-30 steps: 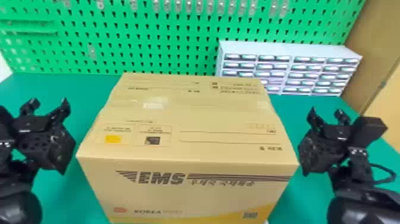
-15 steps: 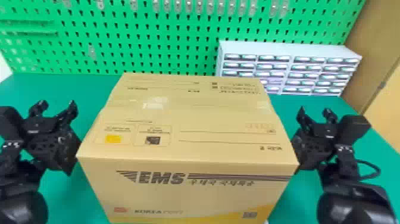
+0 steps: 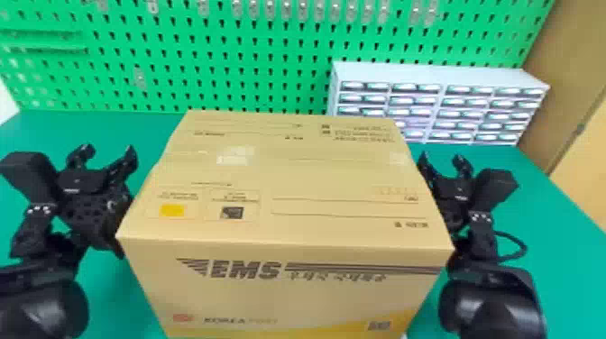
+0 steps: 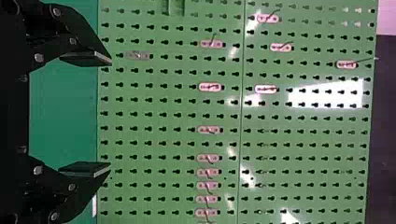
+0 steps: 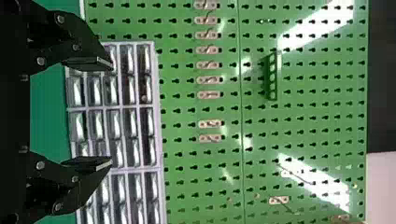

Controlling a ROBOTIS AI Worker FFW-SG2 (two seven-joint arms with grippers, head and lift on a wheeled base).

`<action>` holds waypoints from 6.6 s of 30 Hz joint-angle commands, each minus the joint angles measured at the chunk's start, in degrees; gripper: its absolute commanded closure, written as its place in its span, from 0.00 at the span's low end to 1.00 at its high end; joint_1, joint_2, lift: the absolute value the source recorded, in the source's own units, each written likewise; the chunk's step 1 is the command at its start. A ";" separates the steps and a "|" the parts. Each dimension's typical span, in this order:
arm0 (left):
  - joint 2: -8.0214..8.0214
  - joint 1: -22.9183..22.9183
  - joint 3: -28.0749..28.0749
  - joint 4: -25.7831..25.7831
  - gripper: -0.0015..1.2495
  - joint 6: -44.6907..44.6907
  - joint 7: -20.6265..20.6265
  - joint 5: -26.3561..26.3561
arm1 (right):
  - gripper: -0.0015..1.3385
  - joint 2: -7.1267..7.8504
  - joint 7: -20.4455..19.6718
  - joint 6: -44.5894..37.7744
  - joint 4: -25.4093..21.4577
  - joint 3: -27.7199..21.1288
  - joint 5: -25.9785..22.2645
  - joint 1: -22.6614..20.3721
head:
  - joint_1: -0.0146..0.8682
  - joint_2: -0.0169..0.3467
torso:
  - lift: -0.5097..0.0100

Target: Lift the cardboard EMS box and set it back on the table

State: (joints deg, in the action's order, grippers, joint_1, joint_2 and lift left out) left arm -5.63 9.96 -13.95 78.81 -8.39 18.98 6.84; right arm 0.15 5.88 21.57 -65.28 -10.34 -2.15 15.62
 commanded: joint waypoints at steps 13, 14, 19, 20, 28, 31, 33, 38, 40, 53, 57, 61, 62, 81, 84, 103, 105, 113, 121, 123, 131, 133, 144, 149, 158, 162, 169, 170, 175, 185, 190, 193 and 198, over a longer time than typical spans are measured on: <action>0.09 0.85 5.34 -0.06 0.36 0.04 -0.09 1.25 | 0.40 -0.20 -5.88 3.57 3.32 8.14 0.40 1.87 | 0.78 0.01 | 0.80; 0.09 0.77 5.52 -0.06 0.36 0.04 -0.09 1.25 | 0.40 -0.20 -5.97 3.66 3.49 8.58 0.31 1.87 | 0.78 0.01 | 0.80; 0.09 0.68 6.48 -0.06 0.36 0.39 -0.09 1.51 | 0.40 -0.20 -6.06 3.74 4.19 10.34 0.04 2.13 | 0.78 0.01 | 0.80; 0.09 0.68 6.66 -0.06 0.36 0.39 -0.09 1.51 | 0.40 -0.20 -6.06 3.74 4.28 10.69 0.04 2.13 | 0.78 0.01 | 0.80; 0.00 0.59 7.36 0.02 0.36 0.39 -0.09 1.77 | 0.40 -0.20 -6.06 3.83 4.46 11.04 -0.04 2.31 | 0.78 0.01 | 0.80; 0.09 0.68 7.45 -0.06 0.36 0.39 -0.09 1.77 | 0.40 -0.20 -6.06 3.92 4.46 10.78 -0.13 2.31 | 0.78 0.01 | 0.80; 0.09 0.59 7.45 0.02 0.36 0.39 -0.09 1.77 | 0.40 -0.20 -6.06 4.01 4.46 10.78 -0.13 2.40 | 0.78 0.01 | 0.80; 0.09 0.59 7.27 0.02 0.36 0.48 -0.09 1.86 | 0.40 -0.20 -6.06 4.27 4.46 10.87 -0.75 2.40 | 0.78 0.01 | 0.80; 0.09 0.59 7.27 0.02 0.36 0.48 -0.09 2.12 | 0.40 -0.20 -6.06 4.18 4.02 11.04 -1.27 2.48 | 0.78 0.01 | 0.80; 0.00 2.61 5.16 6.62 0.36 6.37 -1.67 0.63 | 0.41 0.29 -6.06 -8.47 -9.52 12.45 1.45 3.01 | 0.78 0.01 | 0.80; 0.09 3.58 4.20 8.99 0.36 9.01 -2.28 -0.07 | 0.41 -0.15 -6.06 -11.37 -13.38 11.75 3.30 2.75 | 0.78 0.01 | 0.80; 0.09 4.37 3.49 10.75 0.36 10.94 -2.46 -0.60 | 0.41 -0.20 -6.06 -13.22 -16.28 11.57 4.00 2.66 | 0.78 0.01 | 0.80; 0.09 4.46 3.41 11.10 0.36 11.20 -2.55 -0.69 | 0.41 -0.20 -6.06 -13.39 -16.81 11.57 4.18 2.66 | 0.78 0.01 | 0.80; 0.09 5.07 3.32 11.71 0.36 12.00 -2.90 -0.78 | 0.41 -0.20 -6.76 -14.19 -19.18 9.90 4.88 2.40 | 0.78 0.01 | 0.80; 0.09 4.99 3.23 11.71 0.36 11.91 -2.90 -0.78 | 0.41 -0.20 -6.85 -14.19 -19.18 9.81 4.88 2.40 | 0.78 0.01 | 0.80; 0.00 4.90 3.14 11.71 0.36 11.91 -3.34 -0.78 | 0.41 -0.20 -6.76 -14.19 -19.18 9.81 4.88 2.40 | 0.78 0.01 | 0.80; 0.09 4.90 3.14 11.71 0.36 11.91 -3.43 -0.78 | 0.41 -0.20 -6.85 -14.19 -19.18 9.81 4.88 2.40 | 0.78 0.01 | 0.80; 0.09 4.90 3.14 11.71 0.36 11.91 -3.51 -0.78 | 0.41 -0.20 -6.85 -14.27 -19.18 9.81 4.88 2.40 | 0.78 0.01 | 0.80; 0.00 4.90 3.14 11.71 0.36 11.91 -3.60 -0.78 | 0.41 -0.20 -6.85 -14.36 -19.18 9.81 4.88 2.40 | 0.78 0.01 | 0.80; 0.00 4.90 3.14 11.71 0.36 11.91 -3.51 -0.78 | 0.41 -0.20 -6.76 -14.36 -19.18 9.81 4.88 2.40 | 0.78 0.01 | 0.80; 0.09 4.72 3.23 11.71 0.36 11.91 -3.60 -0.78 | 0.41 -0.20 -6.85 -14.98 -19.18 9.64 4.79 2.40 | 0.78 0.01 | 0.80; 0.00 4.63 3.32 11.71 0.36 11.91 -3.60 -0.78 | 0.41 -0.20 -6.85 -15.33 -19.18 9.46 4.88 2.22 | 0.78 0.01 | 0.80; 0.00 2.52 4.90 8.90 0.36 11.91 -3.69 -0.42 | 0.41 -0.20 -6.76 -16.29 -17.78 7.88 4.26 -0.50 | 0.78 0.01 | 0.80; 0.09 1.47 5.52 7.58 0.36 11.91 -3.69 0.02 | 0.41 -0.06 -6.76 -16.47 -16.20 7.88 4.00 -1.65 | 0.78 0.01 | 0.80; 0.09 0.50 7.19 5.38 0.36 11.91 -3.69 0.81 | 0.41 0.47 -6.76 -16.56 -13.65 8.41 3.30 -2.52 | 0.78 0.01 | 0.80; 0.09 0.24 7.71 4.51 0.36 11.82 -3.60 1.07 | 0.41 0.64 -6.76 -16.65 -12.94 8.41 3.21 -2.79 | 0.78 0.01 | 0.80; 0.09 -0.11 7.98 0.90 0.36 7.34 -3.69 3.27 | 0.41 1.08 -6.76 -16.56 -12.24 8.67 3.03 -3.84 | 0.78 0.01 | 0.80; 0.09 -0.11 7.98 0.29 0.36 6.46 -3.60 3.79 | 0.41 1.08 -6.76 -16.47 -12.15 8.67 3.03 -4.02 | 0.78 0.01 | 0.80; 0.09 -0.20 7.80 -0.59 0.36 4.44 -3.60 4.76 | 0.41 1.26 -6.76 -15.77 -11.71 8.93 1.98 -4.81 | 0.78 0.01 | 0.80; 0.00 0.06 3.93 -0.50 0.36 4.17 -2.81 2.83 | 0.41 2.05 -6.67 -14.80 -11.89 6.56 2.15 -4.99 | 0.78 0.01 | 0.80; 0.00 -0.02 0.33 0.55 0.36 4.17 -1.58 1.16 | 0.41 4.33 -6.67 -14.80 -13.12 4.63 1.19 -5.86 | 0.78 0.01 | 0.80; 0.00 -0.55 -1.60 1.43 0.36 4.17 -1.58 0.89 | 0.41 5.21 -6.67 -14.80 -14.17 2.87 0.92 -6.48 | 0.78 0.01 | 0.80; 0.00 -1.08 -4.15 2.84 0.36 4.17 -1.32 0.54 | 0.41 5.21 -6.67 -14.80 -16.37 -1.44 1.63 -7.71 | 0.78 0.01 | 0.80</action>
State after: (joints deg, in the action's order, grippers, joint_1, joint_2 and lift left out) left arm -5.62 9.31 -16.19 80.66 -4.22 17.45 7.62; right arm 5.31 -0.79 6.77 -80.02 -8.66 -1.09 8.83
